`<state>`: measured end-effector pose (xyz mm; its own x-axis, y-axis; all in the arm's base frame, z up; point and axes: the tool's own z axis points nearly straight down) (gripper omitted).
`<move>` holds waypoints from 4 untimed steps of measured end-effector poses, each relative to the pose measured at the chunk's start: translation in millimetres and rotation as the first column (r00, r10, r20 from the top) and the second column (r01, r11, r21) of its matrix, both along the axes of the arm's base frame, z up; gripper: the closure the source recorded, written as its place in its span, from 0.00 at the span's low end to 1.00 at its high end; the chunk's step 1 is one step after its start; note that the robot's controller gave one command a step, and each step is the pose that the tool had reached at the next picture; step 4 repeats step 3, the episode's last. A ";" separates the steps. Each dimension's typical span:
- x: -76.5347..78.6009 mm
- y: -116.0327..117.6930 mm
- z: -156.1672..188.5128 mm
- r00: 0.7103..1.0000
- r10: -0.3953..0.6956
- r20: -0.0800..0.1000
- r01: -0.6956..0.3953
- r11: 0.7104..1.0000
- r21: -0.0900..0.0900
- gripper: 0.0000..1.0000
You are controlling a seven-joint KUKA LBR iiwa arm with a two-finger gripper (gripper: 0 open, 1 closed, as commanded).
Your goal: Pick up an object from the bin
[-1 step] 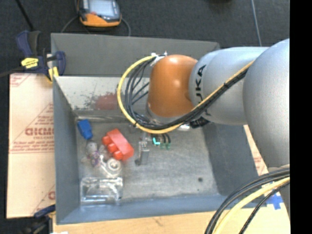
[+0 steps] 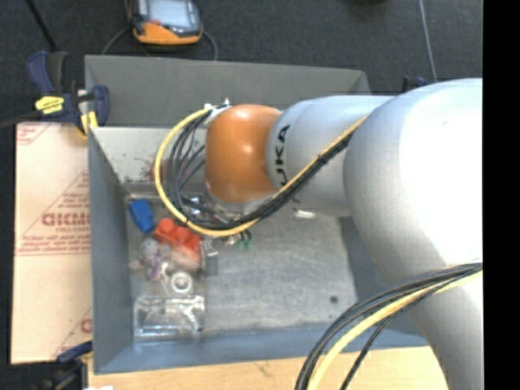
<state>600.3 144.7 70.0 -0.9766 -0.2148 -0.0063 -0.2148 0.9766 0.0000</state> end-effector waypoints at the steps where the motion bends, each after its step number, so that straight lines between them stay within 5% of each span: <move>1: 0.7 -0.3 1.6 1.000 -0.005 0.002 0.005 1.000 0.002 1.00; 2: 4.5 -22.0 121.1 0.998 -0.055 0.006 0.055 0.999 0.002 1.00; 3: -18.3 -10.9 219.1 0.999 -0.049 0.006 0.049 0.999 0.001 1.00; 4: -18.3 -10.9 219.1 0.999 -0.049 0.006 0.049 0.999 0.001 1.00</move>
Offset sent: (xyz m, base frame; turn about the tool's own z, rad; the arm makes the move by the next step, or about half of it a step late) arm 0.0000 0.0000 0.0000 0.0000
